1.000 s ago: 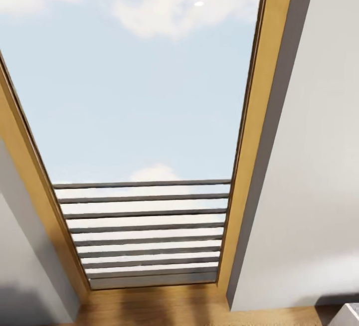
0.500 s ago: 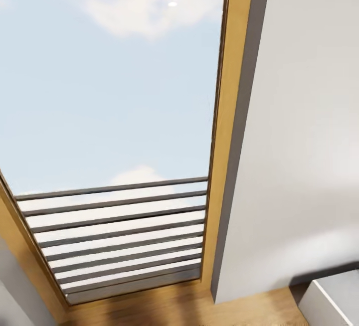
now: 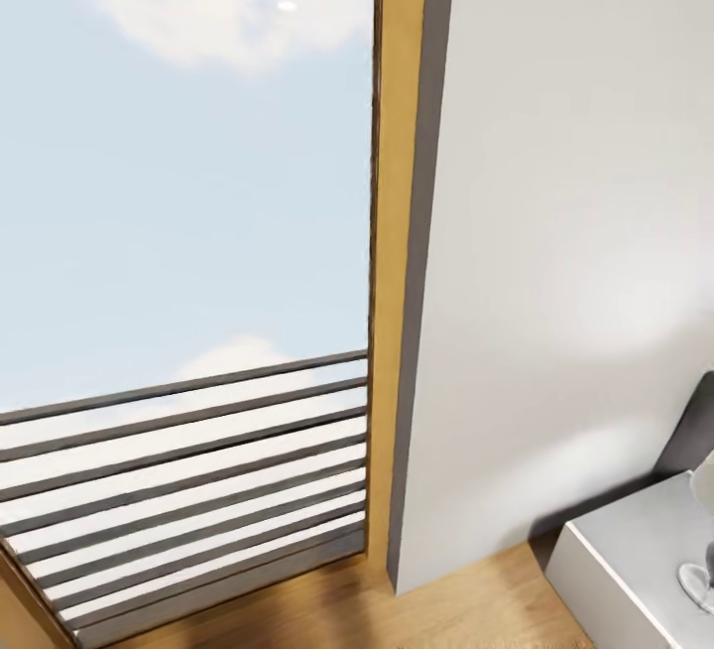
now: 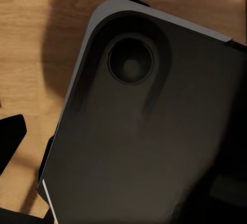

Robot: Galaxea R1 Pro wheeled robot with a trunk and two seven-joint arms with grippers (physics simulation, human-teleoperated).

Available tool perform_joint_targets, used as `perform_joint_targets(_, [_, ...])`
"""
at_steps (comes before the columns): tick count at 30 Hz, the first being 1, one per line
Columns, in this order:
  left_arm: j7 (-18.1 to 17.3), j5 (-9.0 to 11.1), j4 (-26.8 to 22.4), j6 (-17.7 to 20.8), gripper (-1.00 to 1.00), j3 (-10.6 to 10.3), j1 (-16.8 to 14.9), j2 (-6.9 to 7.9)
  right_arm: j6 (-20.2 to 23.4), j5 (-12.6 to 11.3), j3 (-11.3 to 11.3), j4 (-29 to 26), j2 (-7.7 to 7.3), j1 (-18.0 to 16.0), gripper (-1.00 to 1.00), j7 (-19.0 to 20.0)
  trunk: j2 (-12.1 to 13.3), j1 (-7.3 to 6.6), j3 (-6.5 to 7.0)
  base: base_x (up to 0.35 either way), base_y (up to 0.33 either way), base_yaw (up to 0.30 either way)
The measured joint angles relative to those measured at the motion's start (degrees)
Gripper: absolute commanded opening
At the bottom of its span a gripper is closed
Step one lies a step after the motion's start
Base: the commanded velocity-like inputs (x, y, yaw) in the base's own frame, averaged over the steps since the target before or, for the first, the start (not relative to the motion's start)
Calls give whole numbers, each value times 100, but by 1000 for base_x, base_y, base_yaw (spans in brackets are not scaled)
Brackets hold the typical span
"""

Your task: Attach the digital camera to the camera tripod in the bedroom.

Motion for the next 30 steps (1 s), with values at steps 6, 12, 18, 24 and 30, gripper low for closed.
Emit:
perform_joint_targets(6, [1,6,0,-1,100,-1,0,0,6,-2,-6,0,-3,1,100,0,0,0,0,0,0,-291])
perform_joint_targets(12, [1,6,0,-1,100,-1,0,0,7,-1,-4,0,-5,0,100,4,0,0,0,0,0,-291])
perform_joint_targets(18, [1,8,0,-2,100,0,0,0,7,-1,-7,0,-11,-1,100,4,0,0,0,0,0,-291])
perform_joint_targets(24, [1,9,0,-2,100,-1,0,0,7,-1,-14,0,-14,-2,100,1,0,0,0,0,0,-291])
perform_joint_targets(30, [1,9,-1,-2,100,-2,0,-3,3,-1,-6,0,-14,-1,100,0,0,0,0,0,0,-291])
